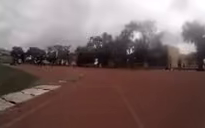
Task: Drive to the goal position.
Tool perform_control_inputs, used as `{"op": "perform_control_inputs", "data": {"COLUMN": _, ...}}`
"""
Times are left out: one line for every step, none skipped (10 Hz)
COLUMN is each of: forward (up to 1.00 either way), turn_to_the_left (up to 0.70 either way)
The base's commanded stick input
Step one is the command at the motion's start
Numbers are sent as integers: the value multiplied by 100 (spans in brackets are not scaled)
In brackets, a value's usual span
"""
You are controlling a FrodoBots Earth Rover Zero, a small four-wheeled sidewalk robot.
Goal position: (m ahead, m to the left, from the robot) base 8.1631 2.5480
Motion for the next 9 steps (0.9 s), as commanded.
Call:
{"op": "perform_control_inputs", "data": {"forward": 70, "turn_to_the_left": 1}}
{"op": "perform_control_inputs", "data": {"forward": 70, "turn_to_the_left": 6}}
{"op": "perform_control_inputs", "data": {"forward": 70, "turn_to_the_left": 9}}
{"op": "perform_control_inputs", "data": {"forward": 70, "turn_to_the_left": 10}}
{"op": "perform_control_inputs", "data": {"forward": 70, "turn_to_the_left": 1}}
{"op": "perform_control_inputs", "data": {"forward": 70, "turn_to_the_left": 2}}
{"op": "perform_control_inputs", "data": {"forward": 70, "turn_to_the_left": 12}}
{"op": "perform_control_inputs", "data": {"forward": 70, "turn_to_the_left": 3}}
{"op": "perform_control_inputs", "data": {"forward": 70, "turn_to_the_left": 9}}
